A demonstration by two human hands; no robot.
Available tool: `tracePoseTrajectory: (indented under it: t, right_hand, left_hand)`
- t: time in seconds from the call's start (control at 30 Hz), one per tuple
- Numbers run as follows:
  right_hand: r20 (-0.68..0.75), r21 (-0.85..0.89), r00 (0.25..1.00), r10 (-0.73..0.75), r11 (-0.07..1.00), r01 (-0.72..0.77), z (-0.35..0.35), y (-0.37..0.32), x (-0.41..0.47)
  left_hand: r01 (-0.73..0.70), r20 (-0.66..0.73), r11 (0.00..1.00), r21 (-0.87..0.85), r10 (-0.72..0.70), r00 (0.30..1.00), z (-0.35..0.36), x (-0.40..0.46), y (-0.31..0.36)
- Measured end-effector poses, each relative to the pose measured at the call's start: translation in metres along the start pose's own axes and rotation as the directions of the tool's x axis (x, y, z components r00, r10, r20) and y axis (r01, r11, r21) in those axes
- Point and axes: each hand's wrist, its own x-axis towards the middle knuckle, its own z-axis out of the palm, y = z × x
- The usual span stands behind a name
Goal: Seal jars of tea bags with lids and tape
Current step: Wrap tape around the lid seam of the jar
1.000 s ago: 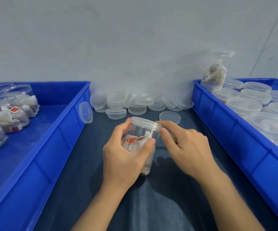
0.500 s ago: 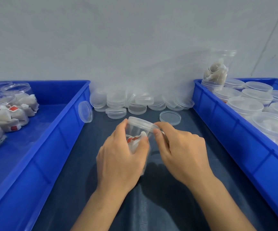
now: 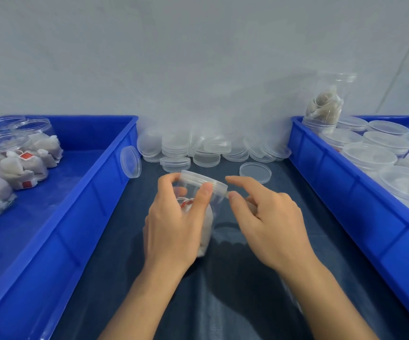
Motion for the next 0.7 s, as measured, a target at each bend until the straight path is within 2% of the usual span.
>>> tracePoseTrajectory:
  t: [0.17, 0.3, 0.37, 0.47, 0.7]
  right_hand:
    - [-0.001, -0.008, 1.0, 0.009, 1.0, -0.009, 0.001, 0.006, 0.002]
    - [0.017, 0.165, 1.0, 0.013, 0.986, -0.016, -0.002, 0.015, 0.004]
    - [0.032, 0.183, 0.999, 0.002, 0.983, -0.007, -0.003, 0.016, 0.004]
    - [0.031, 0.177, 0.999, 0.01, 0.984, -0.015, -0.002, 0.016, 0.003]
    - [-0.025, 0.045, 1.0, -0.001, 0.999, 0.003, 0.009, 0.016, 0.002]
  left_hand:
    - [0.002, 0.0, 0.997, -0.074, -0.002, 1.0, 0.001, 0.0, -0.001]
    - [0.028, 0.005, 0.995, -0.095, -0.028, 1.0, 0.0, 0.001, 0.001]
    - [0.039, 0.009, 0.993, -0.112, -0.038, 0.999, 0.0, 0.002, 0.0]
    - [0.055, 0.021, 0.988, -0.145, -0.053, 0.998, -0.002, 0.005, -0.002]
    - [0.084, 0.059, 0.98, -0.181, -0.075, 0.995, -0.008, 0.011, -0.002]
